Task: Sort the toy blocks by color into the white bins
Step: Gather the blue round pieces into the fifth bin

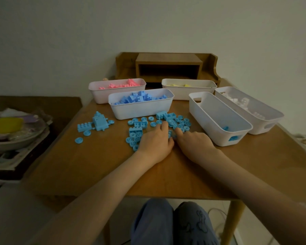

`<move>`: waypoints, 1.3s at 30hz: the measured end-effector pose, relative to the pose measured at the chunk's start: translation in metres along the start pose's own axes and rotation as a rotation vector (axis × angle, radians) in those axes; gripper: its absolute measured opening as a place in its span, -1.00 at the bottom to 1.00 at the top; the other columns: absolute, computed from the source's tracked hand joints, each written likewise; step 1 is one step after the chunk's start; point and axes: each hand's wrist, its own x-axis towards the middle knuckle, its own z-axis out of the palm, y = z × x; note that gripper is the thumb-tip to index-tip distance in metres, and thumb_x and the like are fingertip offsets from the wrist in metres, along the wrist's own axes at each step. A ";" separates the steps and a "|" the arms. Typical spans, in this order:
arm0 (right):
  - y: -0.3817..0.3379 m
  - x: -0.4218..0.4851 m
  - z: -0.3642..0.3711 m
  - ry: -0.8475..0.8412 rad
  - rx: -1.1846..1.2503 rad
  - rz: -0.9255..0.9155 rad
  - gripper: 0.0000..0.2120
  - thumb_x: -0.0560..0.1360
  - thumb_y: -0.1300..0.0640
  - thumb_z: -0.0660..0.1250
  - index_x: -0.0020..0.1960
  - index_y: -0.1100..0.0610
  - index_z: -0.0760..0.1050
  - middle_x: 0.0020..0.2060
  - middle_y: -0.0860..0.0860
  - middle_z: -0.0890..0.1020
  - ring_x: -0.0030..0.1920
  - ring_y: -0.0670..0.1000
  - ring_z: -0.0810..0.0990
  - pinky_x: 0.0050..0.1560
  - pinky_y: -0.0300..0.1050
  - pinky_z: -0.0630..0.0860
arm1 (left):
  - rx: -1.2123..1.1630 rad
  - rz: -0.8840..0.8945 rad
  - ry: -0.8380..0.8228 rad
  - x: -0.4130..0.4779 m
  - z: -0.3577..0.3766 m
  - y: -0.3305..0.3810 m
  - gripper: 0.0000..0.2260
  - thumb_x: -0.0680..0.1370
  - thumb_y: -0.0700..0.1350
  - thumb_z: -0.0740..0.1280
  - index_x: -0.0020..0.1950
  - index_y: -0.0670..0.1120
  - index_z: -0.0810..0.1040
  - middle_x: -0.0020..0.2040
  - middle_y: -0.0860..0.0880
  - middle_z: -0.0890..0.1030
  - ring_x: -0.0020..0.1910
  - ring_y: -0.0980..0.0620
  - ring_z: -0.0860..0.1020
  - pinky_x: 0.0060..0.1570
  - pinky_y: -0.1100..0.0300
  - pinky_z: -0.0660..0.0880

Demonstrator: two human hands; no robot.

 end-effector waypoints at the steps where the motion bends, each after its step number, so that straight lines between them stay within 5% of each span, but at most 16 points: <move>1: 0.001 -0.001 0.000 0.001 0.004 -0.001 -0.58 0.62 0.10 0.07 0.44 0.12 0.06 0.05 0.10 0.59 -0.08 0.08 0.62 -0.34 -0.12 0.37 | 0.011 -0.011 0.008 0.000 -0.001 0.000 -0.61 0.60 0.05 0.13 0.34 -0.12 0.23 0.13 -0.11 0.51 -0.12 -0.06 0.55 -0.36 0.14 0.29; 5: 0.004 -0.001 0.000 -0.030 0.042 0.011 -0.52 0.62 0.08 0.09 0.47 0.10 0.00 0.02 0.09 0.60 -0.14 0.05 0.62 -0.38 -0.13 0.40 | 0.056 0.001 0.036 -0.003 -0.005 0.003 -0.62 0.60 0.05 0.13 0.37 -0.07 0.25 -0.05 -0.08 0.60 -0.18 -0.04 0.57 -0.39 0.17 0.31; 10: 0.014 0.005 -0.008 -0.054 0.227 0.124 -0.53 0.64 0.02 0.02 0.48 0.12 0.01 0.00 0.11 0.60 -0.10 0.06 0.61 -0.23 -0.09 0.49 | 0.042 -0.014 0.049 -0.003 -0.010 0.002 -0.66 0.60 0.05 0.14 0.31 -0.08 0.30 -0.10 -0.06 0.60 -0.21 -0.03 0.58 -0.39 0.16 0.33; 17: 0.030 0.004 -0.025 -0.082 0.318 0.151 -0.63 0.59 0.10 0.19 0.34 0.16 0.20 0.11 0.14 0.56 0.06 0.09 0.59 0.05 0.00 0.56 | 0.049 -0.068 0.031 0.006 -0.017 0.009 -0.57 0.61 0.07 0.14 0.35 -0.17 0.21 -0.21 -0.04 0.55 -0.33 0.00 0.52 -0.46 0.17 0.34; 24: 0.064 -0.002 -0.048 0.252 0.647 0.149 -0.83 0.60 0.00 0.14 0.03 0.10 0.35 -0.15 0.00 0.52 -0.20 -0.03 0.48 -0.31 -0.27 0.36 | -0.042 -0.090 0.031 0.023 -0.025 0.021 -0.62 0.61 0.10 0.14 0.28 -0.13 0.24 -0.29 0.01 0.52 -0.35 0.03 0.55 -0.37 0.08 0.55; 28: 0.103 -0.002 -0.047 0.374 0.622 0.282 -0.79 0.59 -0.05 0.13 0.03 0.10 0.35 -0.15 0.00 0.49 -0.18 0.00 0.46 -0.20 -0.15 0.35 | -0.130 -0.135 0.000 0.038 -0.032 0.033 -0.62 0.60 0.11 0.17 0.29 -0.11 0.25 -0.26 0.04 0.47 -0.32 0.10 0.50 -0.41 0.19 0.48; 31: 0.119 0.000 -0.031 0.242 0.597 0.375 -0.79 0.59 -0.06 0.15 0.04 0.09 0.36 -0.10 0.01 0.51 -0.15 0.01 0.47 -0.16 -0.13 0.38 | -0.227 -0.164 -0.029 0.052 -0.033 0.042 -0.62 0.60 0.10 0.17 0.29 -0.12 0.28 -0.27 0.04 0.43 -0.34 0.13 0.45 -0.46 0.28 0.32; 35: 0.124 0.001 -0.017 0.122 0.594 0.280 -0.81 0.59 -0.05 0.14 0.09 0.03 0.40 0.01 0.04 0.59 -0.10 0.00 0.55 -0.03 -0.08 0.55 | -0.356 -0.124 -0.027 0.076 -0.039 0.059 -0.64 0.59 0.09 0.19 0.25 -0.14 0.32 -0.14 -0.05 0.53 -0.26 0.10 0.49 -0.43 0.29 0.33; 39: 0.127 -0.005 -0.022 0.284 0.682 0.242 -0.80 0.62 0.07 0.07 0.13 0.06 0.42 -0.12 -0.04 0.52 -0.14 -0.02 0.54 -0.12 -0.18 0.46 | -0.427 -0.029 -0.036 0.105 -0.051 0.092 -0.62 0.57 0.07 0.24 0.26 -0.15 0.34 -0.03 -0.06 0.51 -0.16 0.09 0.47 -0.41 0.30 0.30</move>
